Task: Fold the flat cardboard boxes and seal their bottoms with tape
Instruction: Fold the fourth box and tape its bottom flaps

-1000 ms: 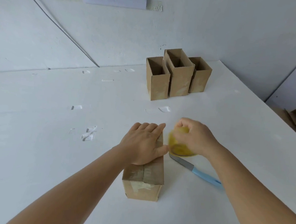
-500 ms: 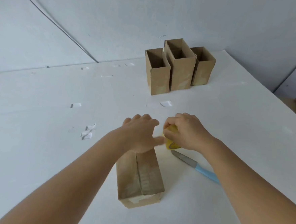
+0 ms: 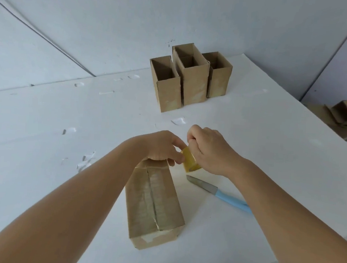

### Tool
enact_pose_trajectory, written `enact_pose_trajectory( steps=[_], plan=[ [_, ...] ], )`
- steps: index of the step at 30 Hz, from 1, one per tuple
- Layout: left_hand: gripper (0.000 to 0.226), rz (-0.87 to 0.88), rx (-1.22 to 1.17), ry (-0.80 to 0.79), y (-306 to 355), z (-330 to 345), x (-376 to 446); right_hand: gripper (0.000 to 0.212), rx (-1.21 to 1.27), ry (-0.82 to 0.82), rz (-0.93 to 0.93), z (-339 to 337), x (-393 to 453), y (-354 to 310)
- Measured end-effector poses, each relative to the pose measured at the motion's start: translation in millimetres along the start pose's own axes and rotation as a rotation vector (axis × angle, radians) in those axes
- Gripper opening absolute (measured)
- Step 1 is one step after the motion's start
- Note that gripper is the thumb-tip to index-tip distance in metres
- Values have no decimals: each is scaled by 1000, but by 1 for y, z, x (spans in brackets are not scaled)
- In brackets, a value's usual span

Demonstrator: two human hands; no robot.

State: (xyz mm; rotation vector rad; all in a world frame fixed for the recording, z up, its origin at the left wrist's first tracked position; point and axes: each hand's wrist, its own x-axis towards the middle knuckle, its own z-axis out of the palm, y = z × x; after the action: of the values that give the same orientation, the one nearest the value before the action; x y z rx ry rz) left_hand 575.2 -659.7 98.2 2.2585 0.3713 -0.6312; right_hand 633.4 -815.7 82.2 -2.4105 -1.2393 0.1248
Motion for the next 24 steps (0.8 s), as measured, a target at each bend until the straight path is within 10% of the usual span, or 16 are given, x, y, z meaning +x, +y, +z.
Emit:
enact_pose_trajectory(
  steps=[12, 18, 24],
  plan=[
    [12, 48, -189, 147, -18, 8, -10, 80, 113, 210, 273, 53, -55, 13],
    [15, 95, -237, 196, -20, 10, -11, 39, -184, -148, 482, 75, -86, 39],
    [16, 99, -259, 194, -21, 12, -11, 27, -281, -171, 409, 90, -98, 49]
  ],
)
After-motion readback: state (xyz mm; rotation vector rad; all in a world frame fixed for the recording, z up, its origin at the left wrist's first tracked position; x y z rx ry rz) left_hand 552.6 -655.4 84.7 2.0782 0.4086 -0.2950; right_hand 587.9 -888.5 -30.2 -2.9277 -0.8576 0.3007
